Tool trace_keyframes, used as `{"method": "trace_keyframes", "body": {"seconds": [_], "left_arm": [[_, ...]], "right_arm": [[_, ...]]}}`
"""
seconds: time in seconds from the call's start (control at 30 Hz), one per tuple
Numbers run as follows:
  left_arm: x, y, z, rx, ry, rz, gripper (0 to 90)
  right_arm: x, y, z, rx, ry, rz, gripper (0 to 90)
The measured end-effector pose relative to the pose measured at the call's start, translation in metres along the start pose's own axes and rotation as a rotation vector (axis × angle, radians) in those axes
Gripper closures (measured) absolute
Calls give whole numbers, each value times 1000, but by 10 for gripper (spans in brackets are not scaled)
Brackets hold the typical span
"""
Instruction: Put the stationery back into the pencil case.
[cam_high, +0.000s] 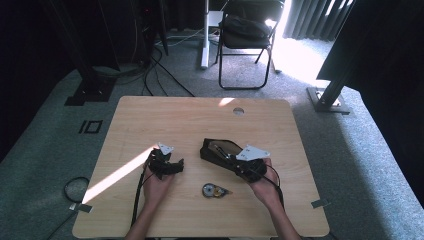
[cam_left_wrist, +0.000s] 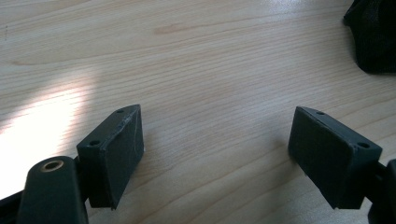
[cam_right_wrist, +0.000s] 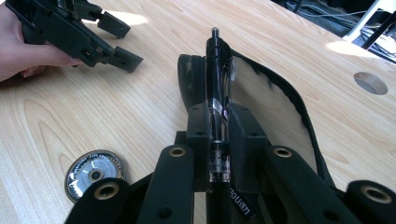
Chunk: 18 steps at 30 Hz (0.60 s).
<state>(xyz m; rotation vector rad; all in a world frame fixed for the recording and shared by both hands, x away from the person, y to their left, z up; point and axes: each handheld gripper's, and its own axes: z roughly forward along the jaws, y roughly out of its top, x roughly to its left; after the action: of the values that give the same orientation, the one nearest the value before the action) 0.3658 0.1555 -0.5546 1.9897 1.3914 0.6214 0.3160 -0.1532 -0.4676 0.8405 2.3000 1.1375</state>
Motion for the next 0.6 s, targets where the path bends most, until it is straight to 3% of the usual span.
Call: {"method": "trace_keyframes", "body": {"seconds": [0.6], "left_arm": [[0,0,0,0,0,0,185]], "right_arm": [[-11,5,2,12,-6,5,797]]}}
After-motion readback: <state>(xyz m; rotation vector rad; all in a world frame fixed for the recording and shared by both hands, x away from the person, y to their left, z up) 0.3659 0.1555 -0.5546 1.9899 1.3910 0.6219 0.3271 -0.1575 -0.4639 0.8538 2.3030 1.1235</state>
